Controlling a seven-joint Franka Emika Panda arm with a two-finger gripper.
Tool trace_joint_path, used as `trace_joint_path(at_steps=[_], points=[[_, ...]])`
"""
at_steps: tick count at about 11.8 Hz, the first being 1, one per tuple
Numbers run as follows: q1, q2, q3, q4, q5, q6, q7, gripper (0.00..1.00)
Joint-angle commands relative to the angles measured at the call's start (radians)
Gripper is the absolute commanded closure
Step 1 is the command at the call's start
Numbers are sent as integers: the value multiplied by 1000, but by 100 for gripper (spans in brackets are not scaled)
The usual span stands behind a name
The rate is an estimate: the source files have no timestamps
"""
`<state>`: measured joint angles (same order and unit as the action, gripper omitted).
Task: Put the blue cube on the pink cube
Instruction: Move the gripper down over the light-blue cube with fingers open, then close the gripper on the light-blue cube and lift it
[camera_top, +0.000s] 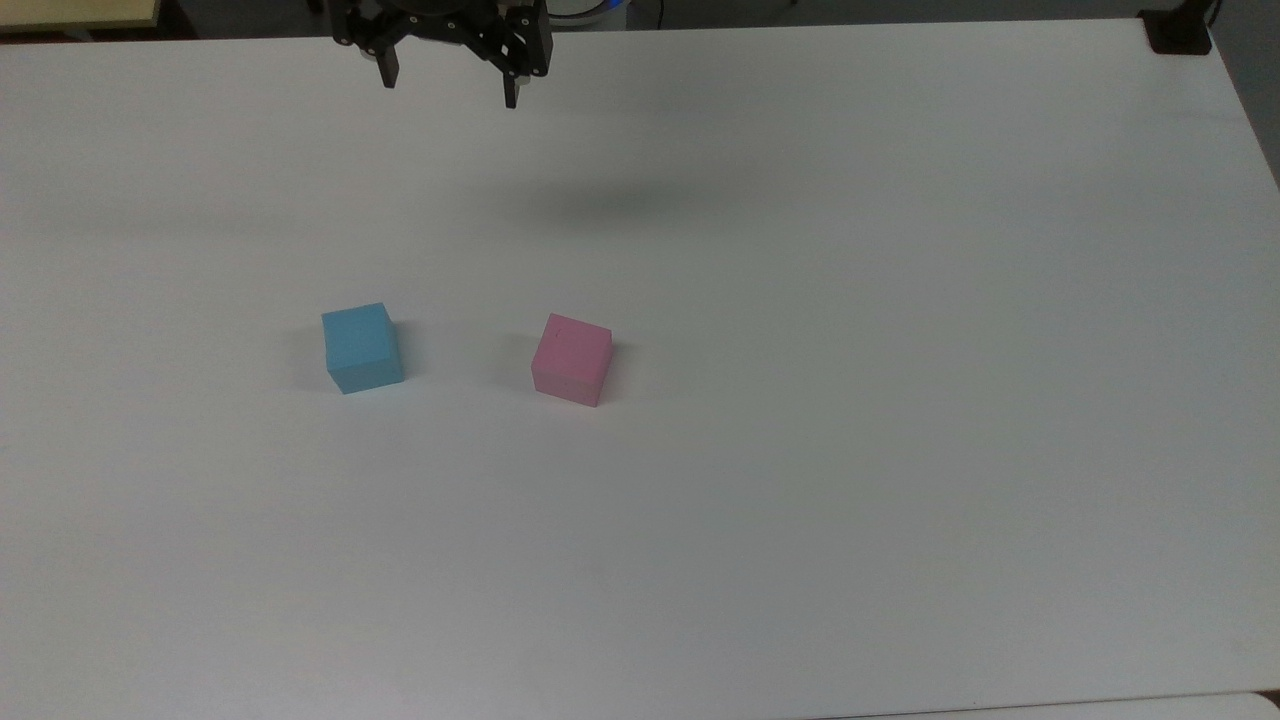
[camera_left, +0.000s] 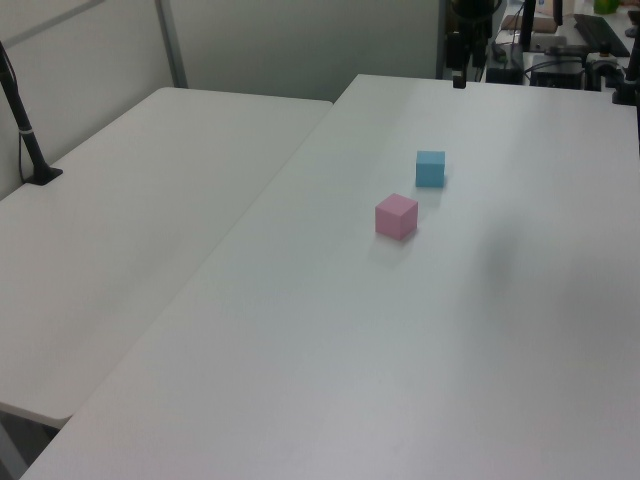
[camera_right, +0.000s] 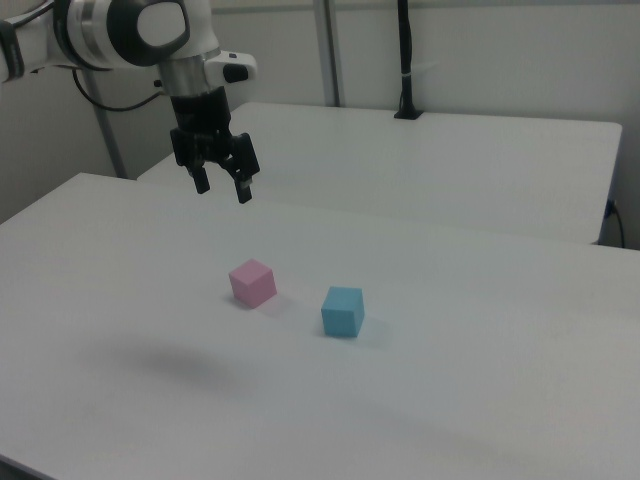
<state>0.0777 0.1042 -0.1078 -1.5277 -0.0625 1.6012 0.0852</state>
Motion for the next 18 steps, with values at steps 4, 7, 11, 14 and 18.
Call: trace_joint_path(at_steps=[4,7,11,14,18], points=[[2,9,-3,-14,23,78,-57,0],[-44,72,-4,-8,35,106,-244,0],[-134,196,-4,-8,17,267,-352,0],[-193,337,-4,-11,-8,387,-400,0],[-188,434,2,-19,-26,457,-391,0]])
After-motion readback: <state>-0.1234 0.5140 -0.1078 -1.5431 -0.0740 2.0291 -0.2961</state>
